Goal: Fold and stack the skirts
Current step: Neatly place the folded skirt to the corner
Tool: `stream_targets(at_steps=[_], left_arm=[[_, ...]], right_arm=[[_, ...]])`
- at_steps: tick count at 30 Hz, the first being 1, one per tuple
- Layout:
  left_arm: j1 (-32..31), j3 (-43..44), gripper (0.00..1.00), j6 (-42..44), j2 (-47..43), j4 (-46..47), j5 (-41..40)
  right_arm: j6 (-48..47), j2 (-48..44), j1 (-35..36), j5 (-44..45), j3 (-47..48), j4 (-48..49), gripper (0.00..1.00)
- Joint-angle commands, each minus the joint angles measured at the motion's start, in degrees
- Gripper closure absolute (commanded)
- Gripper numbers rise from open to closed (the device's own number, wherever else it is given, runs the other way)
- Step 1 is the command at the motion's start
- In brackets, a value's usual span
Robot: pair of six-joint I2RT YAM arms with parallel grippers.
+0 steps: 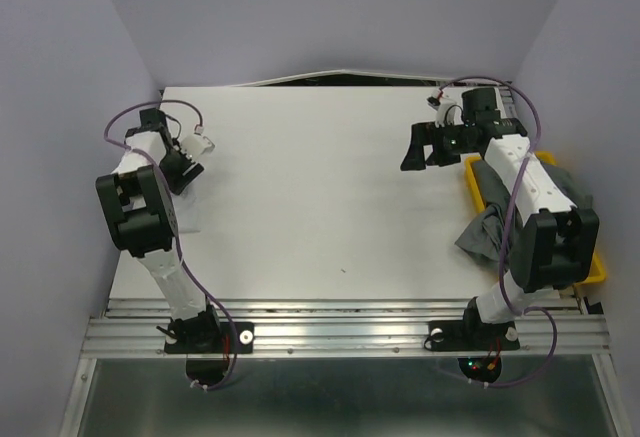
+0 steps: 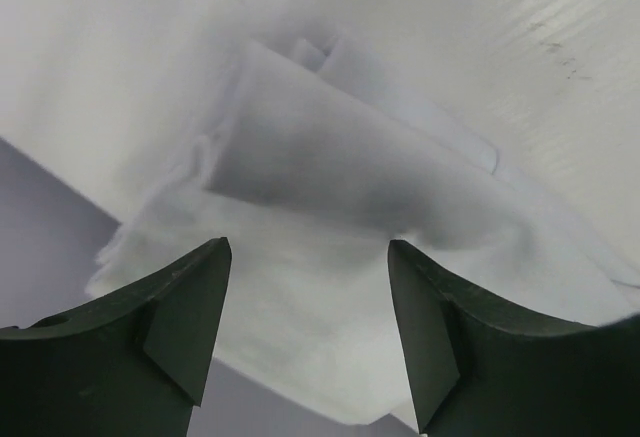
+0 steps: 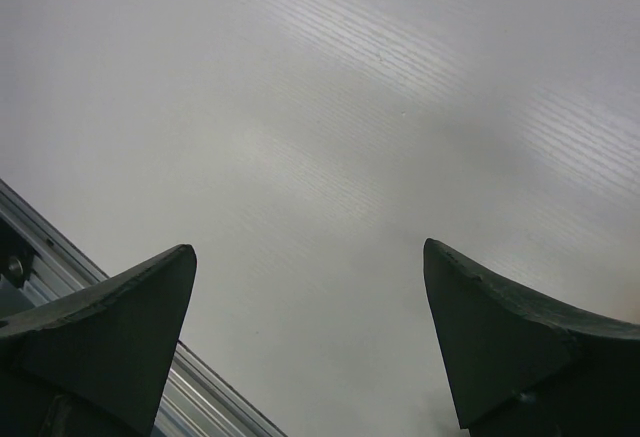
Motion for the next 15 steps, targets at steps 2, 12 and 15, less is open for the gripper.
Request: stream_targets(at_steps=[2,12,15], left_arm=[[0.4,17.8,0.22,1.9,-7.8,-6.2,0.6],[-7.0,18.1,0.01,-11.0,-21.0,-3.5,2.8],[-15.0,8.6,0.01,-21.8,-28.6,5.0,1.4]], right_arm=[[1.3,-1.6,-0.5,-2.8,6.2,-0.3,0.00],[7.4,-3.4,-0.5,-4.8,3.8,5.8,0.00],[9.8,-4.4,-0.5,-6.0,0.8,8.8,0.00]])
